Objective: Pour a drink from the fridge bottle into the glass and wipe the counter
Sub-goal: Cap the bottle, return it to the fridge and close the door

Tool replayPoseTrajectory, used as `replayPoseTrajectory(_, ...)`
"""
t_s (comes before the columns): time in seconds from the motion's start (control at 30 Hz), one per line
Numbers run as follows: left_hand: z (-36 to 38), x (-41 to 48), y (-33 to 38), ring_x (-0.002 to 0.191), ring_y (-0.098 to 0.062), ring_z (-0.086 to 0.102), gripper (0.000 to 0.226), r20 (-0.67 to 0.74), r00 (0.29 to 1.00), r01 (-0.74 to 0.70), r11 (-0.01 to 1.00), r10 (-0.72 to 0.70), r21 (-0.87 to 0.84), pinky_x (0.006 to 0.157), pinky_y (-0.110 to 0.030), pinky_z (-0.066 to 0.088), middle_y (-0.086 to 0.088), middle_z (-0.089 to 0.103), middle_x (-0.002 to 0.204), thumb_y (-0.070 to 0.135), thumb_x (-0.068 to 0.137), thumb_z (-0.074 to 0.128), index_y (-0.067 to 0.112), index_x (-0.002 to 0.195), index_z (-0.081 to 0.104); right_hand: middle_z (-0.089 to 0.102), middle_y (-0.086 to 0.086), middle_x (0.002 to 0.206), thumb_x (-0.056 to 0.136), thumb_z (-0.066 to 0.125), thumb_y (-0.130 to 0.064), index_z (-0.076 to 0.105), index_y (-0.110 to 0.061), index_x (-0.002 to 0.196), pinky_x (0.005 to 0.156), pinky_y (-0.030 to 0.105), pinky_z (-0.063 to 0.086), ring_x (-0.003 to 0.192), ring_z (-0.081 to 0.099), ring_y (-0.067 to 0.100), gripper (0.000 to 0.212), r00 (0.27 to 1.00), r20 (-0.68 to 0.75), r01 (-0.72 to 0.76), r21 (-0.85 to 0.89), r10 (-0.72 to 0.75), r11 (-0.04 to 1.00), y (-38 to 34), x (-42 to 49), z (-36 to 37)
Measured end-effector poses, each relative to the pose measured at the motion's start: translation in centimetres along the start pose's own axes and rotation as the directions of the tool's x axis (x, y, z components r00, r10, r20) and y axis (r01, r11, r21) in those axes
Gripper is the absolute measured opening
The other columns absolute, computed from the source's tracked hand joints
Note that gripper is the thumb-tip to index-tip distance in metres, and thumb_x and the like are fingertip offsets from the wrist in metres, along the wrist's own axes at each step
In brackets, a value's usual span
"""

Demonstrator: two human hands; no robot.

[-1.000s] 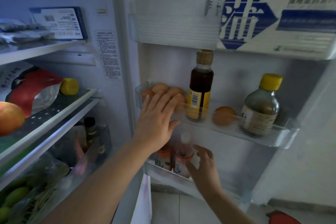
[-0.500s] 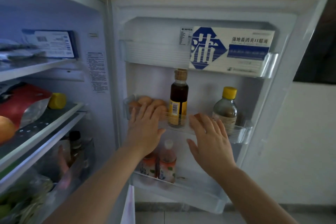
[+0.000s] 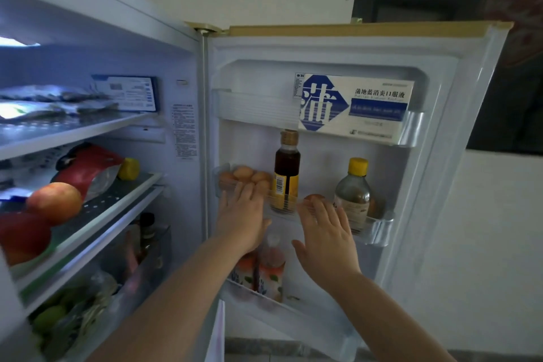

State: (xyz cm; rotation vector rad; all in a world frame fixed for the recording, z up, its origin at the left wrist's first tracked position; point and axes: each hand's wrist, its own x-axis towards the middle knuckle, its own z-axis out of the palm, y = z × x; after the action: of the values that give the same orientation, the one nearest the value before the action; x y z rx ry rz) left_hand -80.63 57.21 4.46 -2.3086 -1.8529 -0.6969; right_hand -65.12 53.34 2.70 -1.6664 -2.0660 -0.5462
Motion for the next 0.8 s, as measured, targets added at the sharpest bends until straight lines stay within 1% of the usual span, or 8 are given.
replayPoseTrajectory(0.2, -2.6, -5.3, 0.8, 0.145, -0.024, 0.012, 0.074, -0.085, 0.995, -0.038, 0.998, 0.043, 0.058, 0.119, -0.046, 0.014, -0.004, 0.022, 0.153, 0.034, 0.091, 0.052, 0.017, 0.15, 0.01, 0.024, 0.009, 0.15, 0.085, 0.055, -0.028, 0.018, -0.018, 0.145, 0.117, 0.04, 0.007, 0.142, 0.014, 0.025, 0.071, 0.994, 0.074, 0.072, 0.138, -0.082, 0.988, -2.7, -1.9, -2.3)
replayPoseTrajectory(0.27, -3.8, -7.2, 1.1, 0.145, -0.023, 0.012, 0.07, -0.136, 0.99, -0.017, 0.997, 0.028, 0.078, 0.118, -0.044, 0.014, -0.002, 0.02, 0.153, 0.032, 0.092, 0.05, 0.019, 0.15, 0.011, 0.022, 0.003, 0.152, 0.086, 0.051, -0.027, 0.019, -0.02, 0.144, 0.118, 0.037, 0.008, 0.142, 0.013, 0.021, 0.067, 0.984, 0.096, 0.125, 0.24, -0.152, 0.963, -3.5, -2.8, -3.7)
replayPoseTrajectory(0.37, -5.5, -10.0, 1.6, 0.146, -0.023, 0.01, 0.063, -0.19, 0.982, 0.035, 0.991, -0.01, 0.131, 0.119, -0.042, 0.012, -0.002, 0.018, 0.155, 0.033, 0.096, 0.043, 0.019, 0.149, 0.012, 0.03, 0.0, 0.149, 0.088, 0.051, -0.022, 0.031, -0.024, 0.14, 0.117, 0.033, 0.017, 0.14, 0.022, 0.017, 0.055, 0.967, 0.067, 0.196, 0.418, -0.246, 0.887, -4.0, -5.0, -5.3)
replayPoseTrajectory(0.43, -6.7, -11.9, 2.0, 0.147, -0.024, 0.007, 0.06, -0.207, 0.978, 0.082, 0.979, -0.042, 0.188, 0.121, -0.043, 0.008, -0.004, 0.013, 0.158, 0.033, 0.099, 0.037, 0.017, 0.15, 0.01, 0.041, -0.001, 0.141, 0.086, 0.055, -0.02, 0.041, -0.026, 0.132, 0.114, 0.035, 0.027, 0.134, 0.034, 0.019, 0.049, 0.951, -0.039, 0.291, 0.438, -0.306, 0.851, -4.0, -6.6, -6.4)
replayPoseTrajectory(0.53, -8.8, -14.4, 2.7, 0.148, -0.025, -0.001, 0.062, -0.257, 0.961, 0.161, 0.963, -0.103, 0.218, 0.119, -0.042, 0.0, -0.004, 0.007, 0.16, 0.036, 0.098, 0.039, 0.019, 0.15, 0.009, 0.052, 0.003, 0.131, 0.081, 0.062, -0.019, 0.047, -0.023, 0.126, 0.106, 0.043, 0.038, 0.125, 0.044, 0.024, 0.048, 0.897, -0.293, 0.424, 0.355, -0.331, 0.833, -3.3, -8.3, -8.4)
replayPoseTrajectory(0.67, -11.5, -17.0, 2.9, 0.147, -0.028, -0.01, 0.066, -0.35, 0.928, 0.227, 0.941, -0.13, 0.252, 0.115, -0.041, -0.011, -0.007, -0.001, 0.161, 0.039, 0.096, 0.041, 0.023, 0.151, 0.008, 0.05, 0.009, 0.135, 0.084, 0.046, -0.026, 0.045, -0.023, 0.128, 0.109, 0.052, 0.029, 0.132, 0.035, 0.03, 0.044, 0.794, -0.548, 0.434, 0.207, -0.263, 0.877, -1.6, -8.9, -12.0)
replayPoseTrajectory(0.73, -12.9, -18.0, 2.5, 0.146, -0.036, 0.003, 0.068, -0.417, 0.904, 0.239, 0.921, -0.095, 0.308, 0.113, -0.045, -0.003, -0.014, 0.012, 0.159, 0.036, 0.091, 0.054, 0.02, 0.149, 0.021, 0.042, 0.011, 0.141, 0.086, 0.044, -0.028, 0.042, -0.025, 0.132, 0.112, 0.053, 0.021, 0.136, 0.028, 0.033, 0.046, 0.777, -0.589, 0.384, 0.169, -0.219, 0.908, -0.7, -8.8, -13.7)
replayPoseTrajectory(0.8, -14.0, -18.8, 1.8, 0.138, -0.045, 0.028, 0.07, -0.465, 0.883, 0.25, 0.901, -0.063, 0.353, 0.109, -0.054, 0.018, -0.023, 0.035, 0.149, 0.029, 0.079, 0.073, 0.012, 0.14, 0.042, 0.03, 0.012, 0.146, 0.088, 0.042, -0.03, 0.037, -0.025, 0.137, 0.114, 0.053, 0.014, 0.14, 0.018, 0.034, 0.049, 0.794, -0.584, 0.32, 0.165, -0.169, 0.933, 0.0, -8.5, -14.8)
